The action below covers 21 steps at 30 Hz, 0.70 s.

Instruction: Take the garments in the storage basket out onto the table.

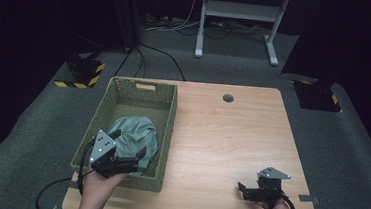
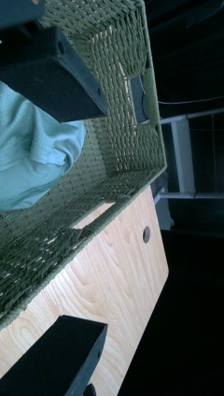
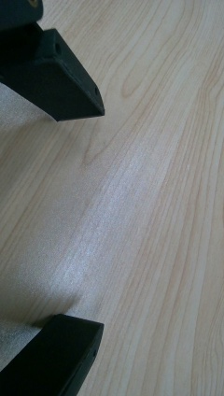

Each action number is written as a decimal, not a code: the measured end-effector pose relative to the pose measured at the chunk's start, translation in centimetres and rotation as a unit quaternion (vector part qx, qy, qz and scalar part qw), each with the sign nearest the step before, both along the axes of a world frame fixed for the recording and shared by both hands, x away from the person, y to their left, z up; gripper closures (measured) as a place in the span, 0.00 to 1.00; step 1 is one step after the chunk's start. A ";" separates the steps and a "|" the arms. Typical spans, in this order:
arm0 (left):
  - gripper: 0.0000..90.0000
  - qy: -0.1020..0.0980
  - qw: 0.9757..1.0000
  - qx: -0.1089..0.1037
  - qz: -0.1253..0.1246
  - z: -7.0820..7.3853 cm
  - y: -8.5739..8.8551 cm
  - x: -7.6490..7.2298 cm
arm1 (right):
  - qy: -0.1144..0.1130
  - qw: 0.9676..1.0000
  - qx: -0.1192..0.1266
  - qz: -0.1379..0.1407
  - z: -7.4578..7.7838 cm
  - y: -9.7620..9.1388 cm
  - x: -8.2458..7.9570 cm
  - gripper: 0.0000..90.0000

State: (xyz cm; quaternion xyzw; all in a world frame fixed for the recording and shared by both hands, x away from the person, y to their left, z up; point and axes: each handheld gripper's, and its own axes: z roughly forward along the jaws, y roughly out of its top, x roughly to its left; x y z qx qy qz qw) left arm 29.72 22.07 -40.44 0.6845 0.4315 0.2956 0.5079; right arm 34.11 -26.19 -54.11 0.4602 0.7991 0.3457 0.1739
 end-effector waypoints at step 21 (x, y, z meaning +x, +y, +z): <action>0.01 0.024 1.000 0.012 0.009 -0.3 0.6 1.7 | 0.000 1.000 0.003 0.000 0.0 -0.1 0.0 0.00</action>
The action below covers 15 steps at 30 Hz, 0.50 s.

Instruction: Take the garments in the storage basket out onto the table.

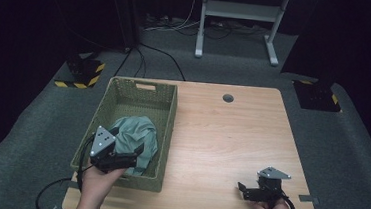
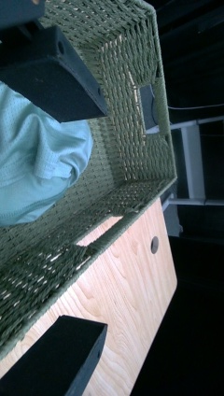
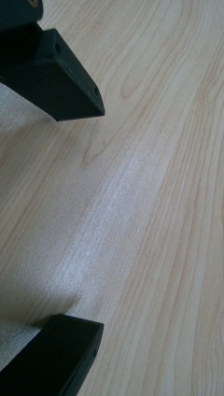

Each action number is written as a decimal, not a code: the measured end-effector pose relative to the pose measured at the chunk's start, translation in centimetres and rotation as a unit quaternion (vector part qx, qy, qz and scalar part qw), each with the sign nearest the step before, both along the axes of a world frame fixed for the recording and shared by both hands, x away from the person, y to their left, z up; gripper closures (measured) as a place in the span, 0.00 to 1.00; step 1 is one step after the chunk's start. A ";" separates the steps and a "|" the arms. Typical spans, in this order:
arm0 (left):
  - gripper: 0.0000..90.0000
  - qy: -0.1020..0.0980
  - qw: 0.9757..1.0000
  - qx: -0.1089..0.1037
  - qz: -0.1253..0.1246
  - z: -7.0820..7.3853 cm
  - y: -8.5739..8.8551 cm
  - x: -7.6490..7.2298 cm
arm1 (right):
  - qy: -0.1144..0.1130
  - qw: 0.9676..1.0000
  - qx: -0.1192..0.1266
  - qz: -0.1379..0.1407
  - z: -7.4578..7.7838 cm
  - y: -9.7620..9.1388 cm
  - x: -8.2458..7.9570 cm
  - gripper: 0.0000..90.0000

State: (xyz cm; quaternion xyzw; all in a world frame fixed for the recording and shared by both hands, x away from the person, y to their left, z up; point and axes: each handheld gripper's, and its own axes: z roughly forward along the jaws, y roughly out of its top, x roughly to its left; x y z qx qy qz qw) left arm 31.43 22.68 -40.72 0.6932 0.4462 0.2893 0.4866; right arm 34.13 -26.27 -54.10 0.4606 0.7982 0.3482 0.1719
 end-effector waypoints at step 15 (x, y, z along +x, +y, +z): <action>0.01 0.062 0.997 0.042 0.009 0.2 1.2 3.4 | 0.001 1.000 0.006 0.000 0.0 -0.1 0.0 0.00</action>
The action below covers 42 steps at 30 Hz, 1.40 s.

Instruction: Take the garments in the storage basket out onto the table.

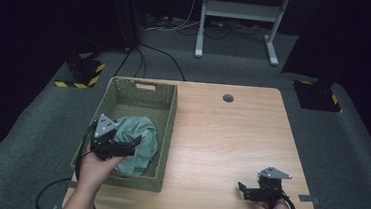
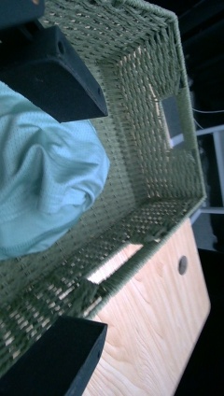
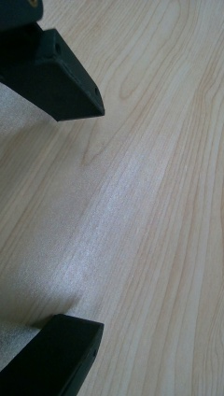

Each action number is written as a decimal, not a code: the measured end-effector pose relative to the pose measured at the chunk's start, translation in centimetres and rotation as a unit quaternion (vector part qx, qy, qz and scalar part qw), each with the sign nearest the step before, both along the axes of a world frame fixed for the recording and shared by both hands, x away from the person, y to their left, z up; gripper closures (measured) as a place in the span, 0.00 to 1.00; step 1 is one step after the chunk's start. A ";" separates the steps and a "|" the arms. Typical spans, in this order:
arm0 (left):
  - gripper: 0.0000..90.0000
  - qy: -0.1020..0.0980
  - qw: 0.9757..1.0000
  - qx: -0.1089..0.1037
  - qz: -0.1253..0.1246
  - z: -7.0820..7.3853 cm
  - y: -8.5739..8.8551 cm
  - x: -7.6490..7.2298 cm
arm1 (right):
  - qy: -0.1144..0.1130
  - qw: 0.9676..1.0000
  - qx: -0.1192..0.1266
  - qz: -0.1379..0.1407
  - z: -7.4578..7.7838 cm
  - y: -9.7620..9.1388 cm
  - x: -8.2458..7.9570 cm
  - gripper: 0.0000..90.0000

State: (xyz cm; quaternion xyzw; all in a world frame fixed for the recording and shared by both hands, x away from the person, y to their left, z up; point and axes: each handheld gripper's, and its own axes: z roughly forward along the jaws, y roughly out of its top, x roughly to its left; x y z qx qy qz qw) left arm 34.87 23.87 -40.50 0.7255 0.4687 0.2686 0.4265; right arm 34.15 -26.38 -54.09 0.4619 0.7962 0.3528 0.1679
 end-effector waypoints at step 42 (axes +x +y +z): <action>0.03 0.150 0.988 0.030 0.012 -4.1 2.5 8.0 | 0.000 1.000 0.000 0.001 0.0 0.0 0.0 0.00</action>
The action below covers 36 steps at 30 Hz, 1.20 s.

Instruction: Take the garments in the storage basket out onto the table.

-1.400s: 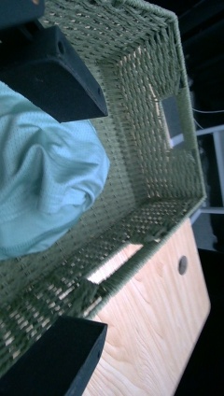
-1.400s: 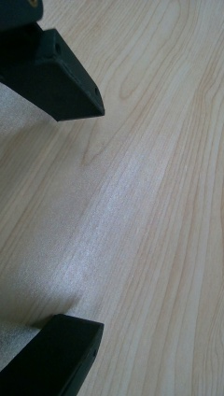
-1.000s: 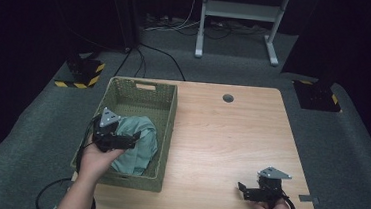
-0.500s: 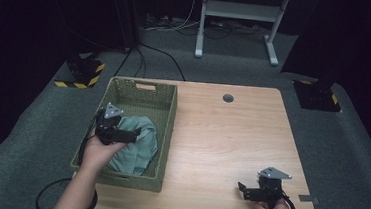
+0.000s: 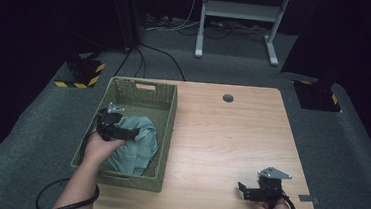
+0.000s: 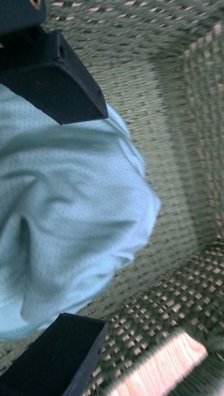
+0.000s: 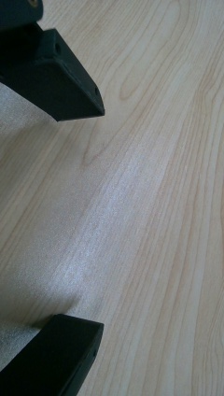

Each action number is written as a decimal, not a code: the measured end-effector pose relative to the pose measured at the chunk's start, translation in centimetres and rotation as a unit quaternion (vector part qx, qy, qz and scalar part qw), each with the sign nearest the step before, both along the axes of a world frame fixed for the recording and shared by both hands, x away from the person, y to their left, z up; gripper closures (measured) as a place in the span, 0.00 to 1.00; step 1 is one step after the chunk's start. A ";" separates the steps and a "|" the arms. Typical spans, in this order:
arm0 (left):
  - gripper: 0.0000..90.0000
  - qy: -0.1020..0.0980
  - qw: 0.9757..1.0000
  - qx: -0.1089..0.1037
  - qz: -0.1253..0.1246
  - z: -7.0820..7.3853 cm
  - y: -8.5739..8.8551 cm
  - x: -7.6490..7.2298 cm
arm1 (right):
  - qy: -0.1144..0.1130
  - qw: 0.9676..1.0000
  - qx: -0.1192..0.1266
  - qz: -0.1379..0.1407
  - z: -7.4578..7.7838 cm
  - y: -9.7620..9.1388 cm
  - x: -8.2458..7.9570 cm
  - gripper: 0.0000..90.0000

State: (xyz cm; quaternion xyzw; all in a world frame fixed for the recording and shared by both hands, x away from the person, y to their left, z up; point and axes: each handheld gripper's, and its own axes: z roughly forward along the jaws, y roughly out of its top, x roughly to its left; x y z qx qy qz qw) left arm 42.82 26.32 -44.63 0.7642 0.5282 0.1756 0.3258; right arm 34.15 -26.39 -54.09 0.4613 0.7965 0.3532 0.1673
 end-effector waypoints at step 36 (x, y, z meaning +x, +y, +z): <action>0.07 0.163 0.984 0.059 -0.051 -5.1 -1.1 2.1 | 0.000 1.000 -0.002 0.000 0.0 0.0 0.0 0.00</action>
